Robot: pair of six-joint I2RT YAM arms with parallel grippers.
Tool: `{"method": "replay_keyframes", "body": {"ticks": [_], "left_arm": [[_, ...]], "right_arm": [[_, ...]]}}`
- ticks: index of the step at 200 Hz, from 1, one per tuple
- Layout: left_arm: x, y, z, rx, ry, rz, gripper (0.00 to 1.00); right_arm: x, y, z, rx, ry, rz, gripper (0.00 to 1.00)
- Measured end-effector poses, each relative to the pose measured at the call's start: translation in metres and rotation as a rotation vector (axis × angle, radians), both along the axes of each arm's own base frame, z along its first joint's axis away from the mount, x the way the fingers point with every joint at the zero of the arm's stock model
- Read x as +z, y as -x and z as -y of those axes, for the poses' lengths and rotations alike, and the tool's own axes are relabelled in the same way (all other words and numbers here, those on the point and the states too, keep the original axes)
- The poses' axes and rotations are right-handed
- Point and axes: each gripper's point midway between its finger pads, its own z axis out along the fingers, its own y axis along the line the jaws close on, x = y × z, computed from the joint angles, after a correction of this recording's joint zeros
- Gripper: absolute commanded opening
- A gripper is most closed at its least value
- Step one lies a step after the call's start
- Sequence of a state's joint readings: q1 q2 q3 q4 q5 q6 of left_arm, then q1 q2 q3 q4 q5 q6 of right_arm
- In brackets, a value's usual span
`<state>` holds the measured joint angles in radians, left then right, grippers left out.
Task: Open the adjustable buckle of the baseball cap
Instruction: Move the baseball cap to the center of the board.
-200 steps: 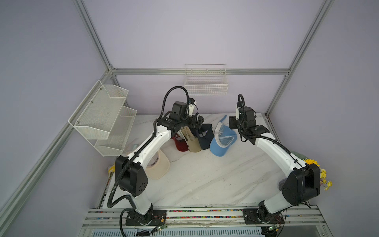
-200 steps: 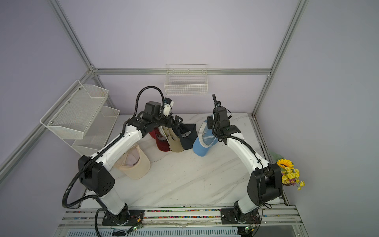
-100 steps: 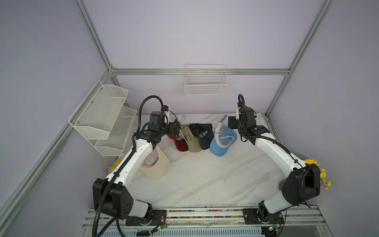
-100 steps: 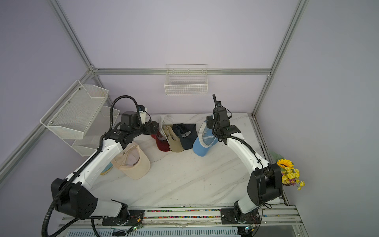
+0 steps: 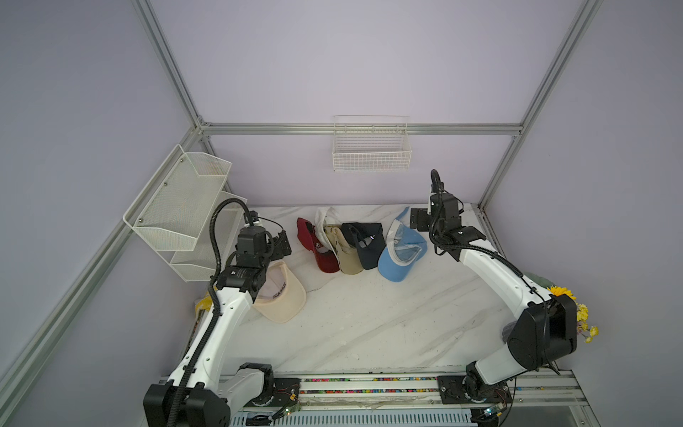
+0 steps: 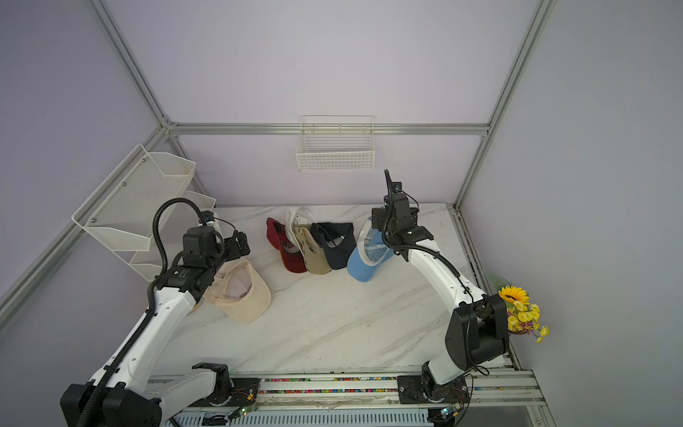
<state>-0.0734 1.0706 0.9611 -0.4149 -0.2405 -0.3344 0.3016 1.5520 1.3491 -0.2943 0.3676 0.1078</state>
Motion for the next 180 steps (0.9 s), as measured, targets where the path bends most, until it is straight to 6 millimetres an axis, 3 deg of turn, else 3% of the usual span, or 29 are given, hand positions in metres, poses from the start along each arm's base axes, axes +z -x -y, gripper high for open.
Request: {"method": "replay_keyframes", "body": {"ticks": [28,83,106,147,180], "left_arm": [[-0.031,0.015,-0.004,0.037,0.042,-0.057,1.0],[-0.13,0.022,0.028,-0.036,0.221,-0.291,1.0],[-0.148,0.025,0.032,-0.044,0.25,-0.31,1.0],[-0.165,-0.018,0.044,-0.089,0.281,-0.282,1.0],[-0.174,-0.075,0.063,-0.162,0.334,-0.261,1.0]], "right_arm": [[-0.002,0.0,0.001,-0.003,-0.001,0.001,0.97],[-0.005,0.0,0.002,-0.007,-0.003,-0.001,0.97],[-0.01,0.001,0.004,-0.011,0.0,-0.011,0.97],[-0.012,0.001,0.005,-0.013,0.001,-0.016,0.97],[-0.006,0.007,0.008,-0.019,0.0,-0.003,0.97]]}}
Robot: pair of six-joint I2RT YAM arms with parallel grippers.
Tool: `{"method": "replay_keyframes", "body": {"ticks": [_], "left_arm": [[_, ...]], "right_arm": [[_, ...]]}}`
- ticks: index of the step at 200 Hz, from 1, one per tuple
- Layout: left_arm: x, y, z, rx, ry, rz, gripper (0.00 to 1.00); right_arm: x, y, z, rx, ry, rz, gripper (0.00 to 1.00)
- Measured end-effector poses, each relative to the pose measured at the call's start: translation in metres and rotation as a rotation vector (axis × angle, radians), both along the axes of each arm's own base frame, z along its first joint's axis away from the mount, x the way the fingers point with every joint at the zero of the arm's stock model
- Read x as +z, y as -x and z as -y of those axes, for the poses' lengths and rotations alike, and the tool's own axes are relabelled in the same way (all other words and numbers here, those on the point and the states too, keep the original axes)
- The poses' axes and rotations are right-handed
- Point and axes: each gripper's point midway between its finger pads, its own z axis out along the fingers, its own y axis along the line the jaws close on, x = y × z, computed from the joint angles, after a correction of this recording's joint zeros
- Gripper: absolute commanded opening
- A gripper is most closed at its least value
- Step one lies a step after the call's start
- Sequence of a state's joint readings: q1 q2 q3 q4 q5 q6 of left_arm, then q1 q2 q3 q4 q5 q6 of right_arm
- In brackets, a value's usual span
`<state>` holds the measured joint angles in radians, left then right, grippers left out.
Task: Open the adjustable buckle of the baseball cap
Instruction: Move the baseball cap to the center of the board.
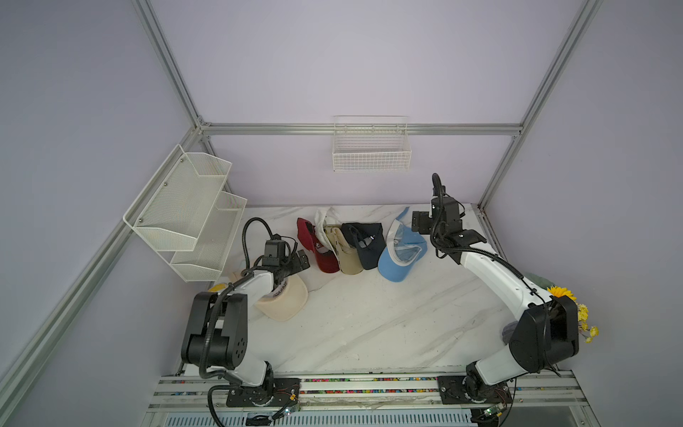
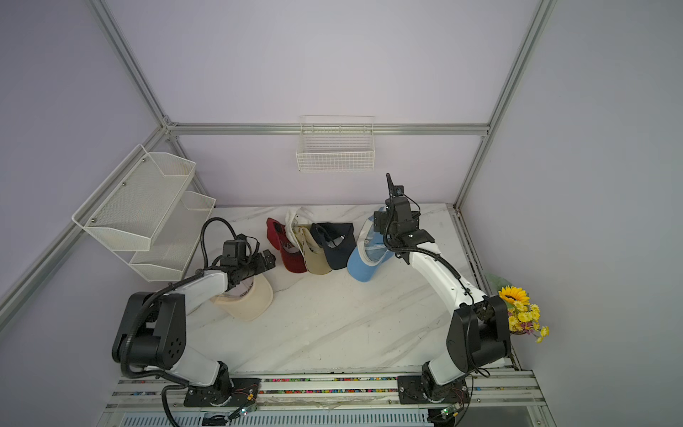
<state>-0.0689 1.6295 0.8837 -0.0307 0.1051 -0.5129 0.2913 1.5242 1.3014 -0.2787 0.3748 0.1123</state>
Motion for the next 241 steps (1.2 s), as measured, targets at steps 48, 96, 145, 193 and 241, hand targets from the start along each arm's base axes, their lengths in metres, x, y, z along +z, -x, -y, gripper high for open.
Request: {"method": "replay_keyframes", "body": {"ticks": [48,96,145,193,241], "left_arm": [[0.041,-0.068,0.06,-0.157,0.071,0.141,1.0],[0.068,-0.068,0.081,-0.237,0.038,0.183,1.0],[0.103,-0.042,0.064,-0.261,-0.094,0.194,1.0],[0.169,-0.002,0.031,-0.158,-0.197,0.34,1.0],[0.159,0.038,-0.05,0.13,-0.354,0.351,1.0]], "right_arm": [[0.012,0.004,0.003,-0.009,-0.003,0.027,0.97],[0.012,0.004,0.004,-0.008,0.0,0.026,0.97],[0.014,0.004,0.006,-0.018,0.006,0.031,0.97],[0.029,0.002,0.011,-0.045,0.026,0.064,0.97],[0.001,0.029,0.042,-0.174,0.077,0.1,0.97]]}}
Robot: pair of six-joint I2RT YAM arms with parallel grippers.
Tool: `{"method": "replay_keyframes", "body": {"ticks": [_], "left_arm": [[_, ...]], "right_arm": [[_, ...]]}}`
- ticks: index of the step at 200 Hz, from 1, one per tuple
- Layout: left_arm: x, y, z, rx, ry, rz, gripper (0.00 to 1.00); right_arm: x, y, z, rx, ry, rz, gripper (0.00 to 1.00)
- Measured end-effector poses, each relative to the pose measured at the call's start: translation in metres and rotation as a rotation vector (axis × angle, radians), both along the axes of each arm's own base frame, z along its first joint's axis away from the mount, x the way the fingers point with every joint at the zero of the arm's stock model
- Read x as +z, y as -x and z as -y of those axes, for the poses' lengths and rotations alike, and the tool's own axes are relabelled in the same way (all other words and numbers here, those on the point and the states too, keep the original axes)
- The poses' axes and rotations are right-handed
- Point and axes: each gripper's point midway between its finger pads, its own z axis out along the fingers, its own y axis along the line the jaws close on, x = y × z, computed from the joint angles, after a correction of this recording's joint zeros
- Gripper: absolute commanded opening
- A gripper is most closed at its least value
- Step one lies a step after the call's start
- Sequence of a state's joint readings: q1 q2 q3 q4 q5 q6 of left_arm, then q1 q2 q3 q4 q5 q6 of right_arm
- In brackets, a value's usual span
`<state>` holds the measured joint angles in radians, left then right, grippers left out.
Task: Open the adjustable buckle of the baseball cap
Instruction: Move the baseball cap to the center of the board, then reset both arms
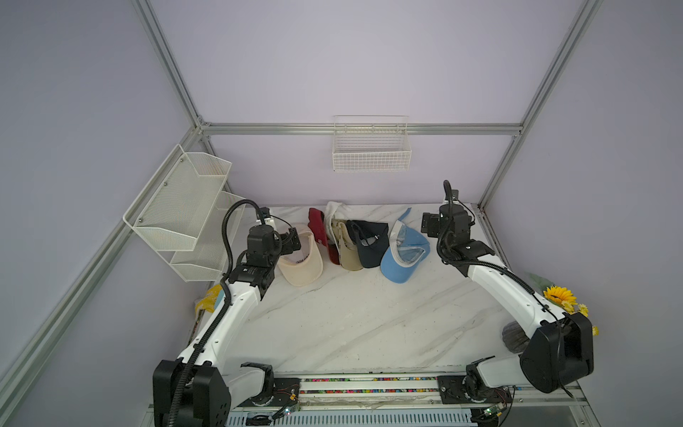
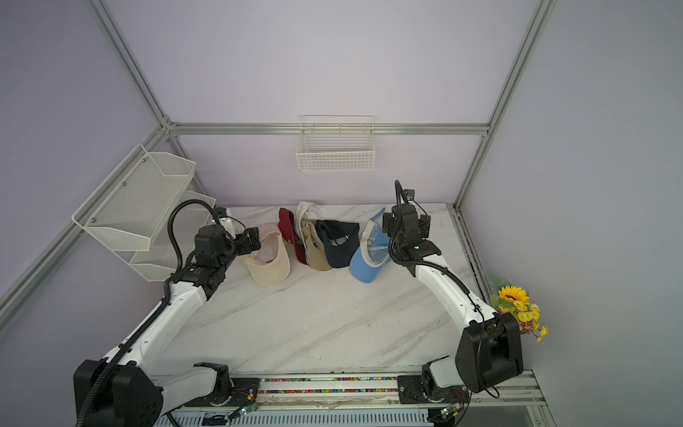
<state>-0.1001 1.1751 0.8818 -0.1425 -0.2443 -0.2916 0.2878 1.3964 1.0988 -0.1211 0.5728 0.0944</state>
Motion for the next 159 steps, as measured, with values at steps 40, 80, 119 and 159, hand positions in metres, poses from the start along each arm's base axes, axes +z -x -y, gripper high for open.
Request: {"method": "replay_keyframes", "body": {"ticks": [40,80,119,159], "left_arm": [[-0.074,0.033,-0.043,0.2,-0.128,-0.157,1.0],[-0.112,0.059,-0.067,0.309,-0.225,-0.204,1.0],[-0.117,0.061,-0.074,0.334,-0.278,-0.174,1.0],[-0.135,0.066,-0.072,0.304,-0.3,-0.171,1.0]], "right_arm": [[-0.052,0.013,0.017,-0.076,0.053,-0.024,0.97],[-0.113,0.021,0.027,-0.082,0.144,-0.095,0.97],[-0.143,0.03,0.045,-0.099,0.165,-0.136,0.97],[-0.148,0.029,0.057,-0.128,0.128,-0.112,0.97]]}}
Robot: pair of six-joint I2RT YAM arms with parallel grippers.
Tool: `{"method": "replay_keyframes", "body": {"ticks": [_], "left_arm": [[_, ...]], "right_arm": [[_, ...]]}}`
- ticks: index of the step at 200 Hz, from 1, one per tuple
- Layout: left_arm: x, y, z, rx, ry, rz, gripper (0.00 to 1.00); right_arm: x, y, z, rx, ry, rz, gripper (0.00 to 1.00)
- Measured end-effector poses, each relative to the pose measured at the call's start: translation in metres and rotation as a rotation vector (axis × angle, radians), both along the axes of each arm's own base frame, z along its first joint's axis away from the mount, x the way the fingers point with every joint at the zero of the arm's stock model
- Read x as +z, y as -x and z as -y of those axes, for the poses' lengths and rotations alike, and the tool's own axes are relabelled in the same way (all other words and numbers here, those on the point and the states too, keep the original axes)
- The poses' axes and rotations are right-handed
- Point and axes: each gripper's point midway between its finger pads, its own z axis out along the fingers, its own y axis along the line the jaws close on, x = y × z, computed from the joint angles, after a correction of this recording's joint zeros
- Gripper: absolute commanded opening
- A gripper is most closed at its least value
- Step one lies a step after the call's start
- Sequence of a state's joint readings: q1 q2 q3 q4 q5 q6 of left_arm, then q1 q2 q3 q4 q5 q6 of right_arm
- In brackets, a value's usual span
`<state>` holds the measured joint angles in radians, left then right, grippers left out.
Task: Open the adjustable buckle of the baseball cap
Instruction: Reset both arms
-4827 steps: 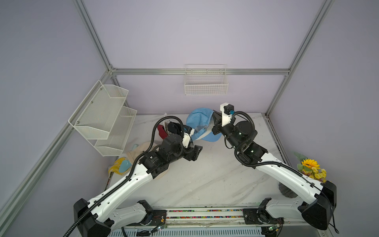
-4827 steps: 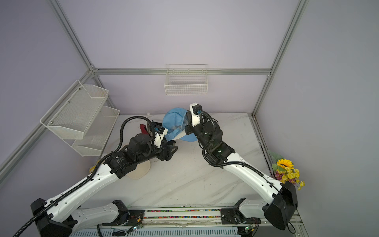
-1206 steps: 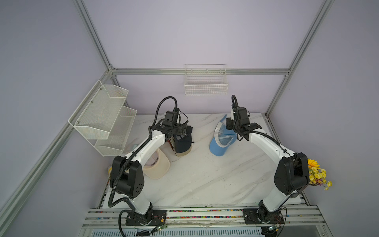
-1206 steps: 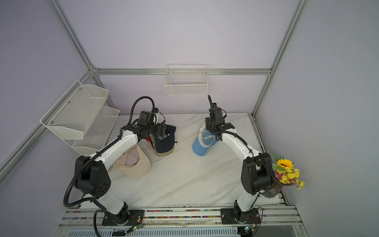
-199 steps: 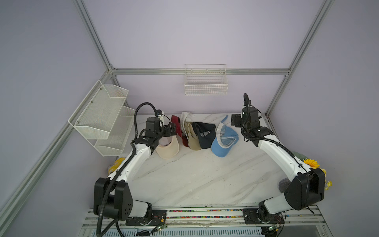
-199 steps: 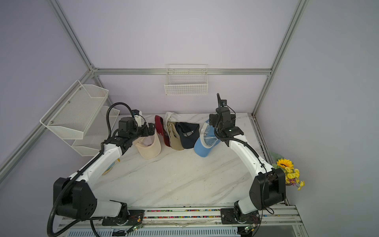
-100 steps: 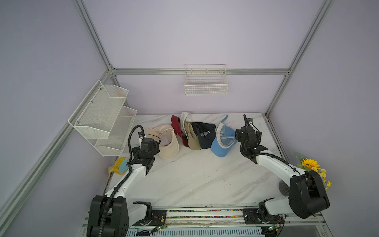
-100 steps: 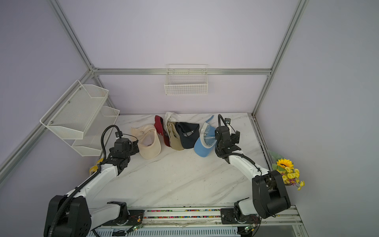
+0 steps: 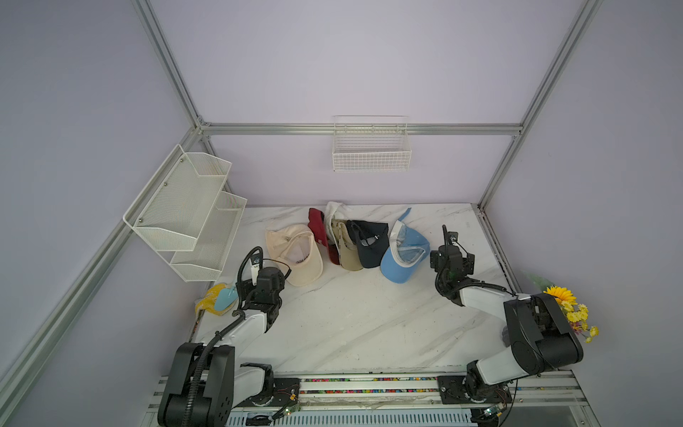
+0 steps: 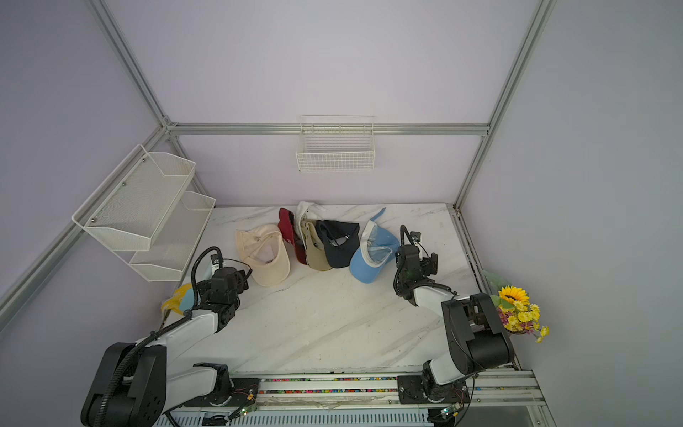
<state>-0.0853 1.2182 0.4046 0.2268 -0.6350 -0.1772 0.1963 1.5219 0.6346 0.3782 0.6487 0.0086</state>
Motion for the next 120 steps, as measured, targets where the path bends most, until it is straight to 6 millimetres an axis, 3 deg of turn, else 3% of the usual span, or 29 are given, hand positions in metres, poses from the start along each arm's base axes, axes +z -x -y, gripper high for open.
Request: {"method": "replay_keyframes", "body": {"ticks": [51,76,120], "left_arm": [[-0.001,-0.016,0.009,-0.079,0.008,0.028,1.0],[-0.012,-0.019,0.015,-0.118,0.014,-0.009,1.0],[-0.012,-0.028,0.024,-0.177,0.027,-0.002,1.0]], "right_arm": [[-0.041,0.001,-0.002,0.007,-0.01,-0.078,0.97],[-0.041,0.001,0.001,0.0,-0.026,-0.059,0.97],[-0.034,0.001,0.019,-0.035,-0.059,0.0,0.97]]}}
